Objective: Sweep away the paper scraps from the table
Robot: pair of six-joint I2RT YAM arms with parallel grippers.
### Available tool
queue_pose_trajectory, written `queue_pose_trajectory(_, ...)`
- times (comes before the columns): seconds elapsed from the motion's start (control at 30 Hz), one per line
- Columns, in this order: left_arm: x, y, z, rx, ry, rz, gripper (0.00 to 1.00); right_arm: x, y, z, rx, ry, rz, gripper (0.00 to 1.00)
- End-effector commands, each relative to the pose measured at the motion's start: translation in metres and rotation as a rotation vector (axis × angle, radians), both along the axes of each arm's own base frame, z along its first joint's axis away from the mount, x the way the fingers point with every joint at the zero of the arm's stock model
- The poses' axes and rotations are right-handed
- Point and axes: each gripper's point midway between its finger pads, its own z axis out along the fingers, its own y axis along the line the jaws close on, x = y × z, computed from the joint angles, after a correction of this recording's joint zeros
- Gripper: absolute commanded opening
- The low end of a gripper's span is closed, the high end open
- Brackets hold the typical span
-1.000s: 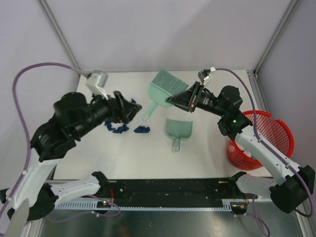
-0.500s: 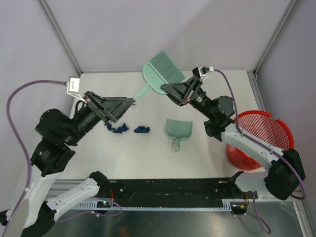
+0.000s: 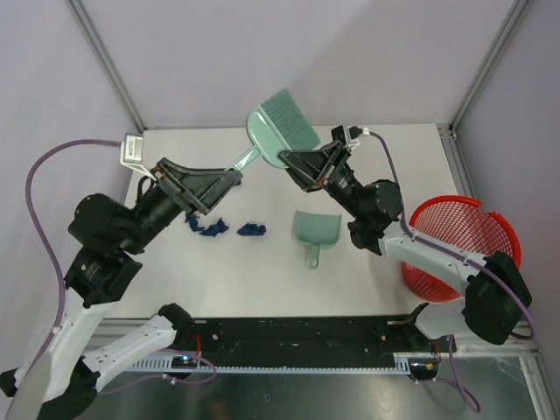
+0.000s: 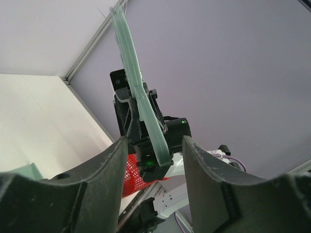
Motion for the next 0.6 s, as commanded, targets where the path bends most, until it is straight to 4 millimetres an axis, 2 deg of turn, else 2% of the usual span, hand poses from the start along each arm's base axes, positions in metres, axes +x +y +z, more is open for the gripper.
queue_pose_trajectory(0.0, -0.0035, 0.0061, 0.014, -0.048, -0.045, 0.011, 0.52, -0.0077, -0.0136, 0.0153, 0.095, -0.05, -0.029, 0.0)
queue_pose_trajectory(0.57, 0.002, -0.0019, 0.0088, -0.035, -0.024, -0.008, 0.38, -0.0126, -0.0061, 0.0084, 0.004, -0.088, -0.093, 0.0)
